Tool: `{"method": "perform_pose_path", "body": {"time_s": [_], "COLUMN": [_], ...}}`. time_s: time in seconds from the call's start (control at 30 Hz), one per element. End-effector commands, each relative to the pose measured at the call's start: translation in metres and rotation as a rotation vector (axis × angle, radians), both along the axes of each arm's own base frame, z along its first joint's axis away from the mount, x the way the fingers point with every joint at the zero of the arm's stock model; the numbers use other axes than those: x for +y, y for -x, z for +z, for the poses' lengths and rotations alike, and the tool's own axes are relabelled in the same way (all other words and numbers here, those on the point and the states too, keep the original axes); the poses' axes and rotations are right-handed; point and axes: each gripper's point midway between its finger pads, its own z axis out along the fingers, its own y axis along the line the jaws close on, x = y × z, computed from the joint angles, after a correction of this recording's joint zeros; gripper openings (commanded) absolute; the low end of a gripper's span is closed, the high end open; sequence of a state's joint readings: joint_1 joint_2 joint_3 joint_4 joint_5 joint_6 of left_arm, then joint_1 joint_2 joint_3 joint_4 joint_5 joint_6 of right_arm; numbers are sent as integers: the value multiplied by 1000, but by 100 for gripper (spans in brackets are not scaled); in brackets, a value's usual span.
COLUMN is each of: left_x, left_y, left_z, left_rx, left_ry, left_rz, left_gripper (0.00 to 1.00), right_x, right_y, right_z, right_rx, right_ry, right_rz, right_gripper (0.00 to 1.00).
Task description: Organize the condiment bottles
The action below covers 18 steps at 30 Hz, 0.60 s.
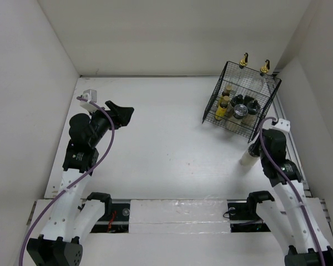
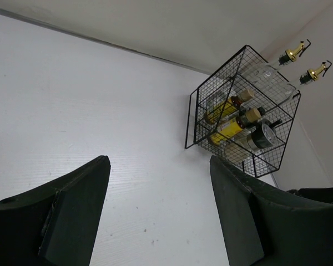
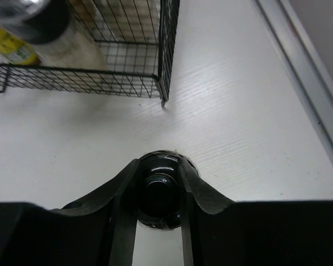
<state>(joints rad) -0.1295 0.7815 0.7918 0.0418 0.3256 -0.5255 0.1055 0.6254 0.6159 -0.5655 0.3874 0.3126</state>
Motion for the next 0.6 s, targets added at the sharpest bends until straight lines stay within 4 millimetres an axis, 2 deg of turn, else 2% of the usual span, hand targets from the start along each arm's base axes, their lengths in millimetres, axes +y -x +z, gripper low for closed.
{"method": "perform_pose_path", "body": {"time_s": [0.0,0.1,0.23,0.3,0.33,0.5,0.57], "left_x": [-4,-4,-3,-3,-3,-1,-2], "left_y": [1,1,0,0,0,-1,0], "left_z": [12,12,14,12,12,14,14], "left_rx": [-52,-52,-61,-52,-52,-50,-50], "left_ry": [12,12,12,11,11,10,11], "left_rz": [-22,-22,-11,-11,-11,0,-9], "left_gripper": [68,68,68,68,68,68,68], "right_x": [-2,3,14,17,16,4,-1], "right_y": [-16,-32,-65,-81,-87,-117,-125], "right_z": [117,151,177,177,186,174,175], "right_rx": [-318,-403,-462,-462,-495,-436,-453], "right_ry": [34,34,18,15,16,35,35], "right_rz": [27,55,91,100,90,35,25], "right_gripper": [26,25,21,21,21,21,21]}}
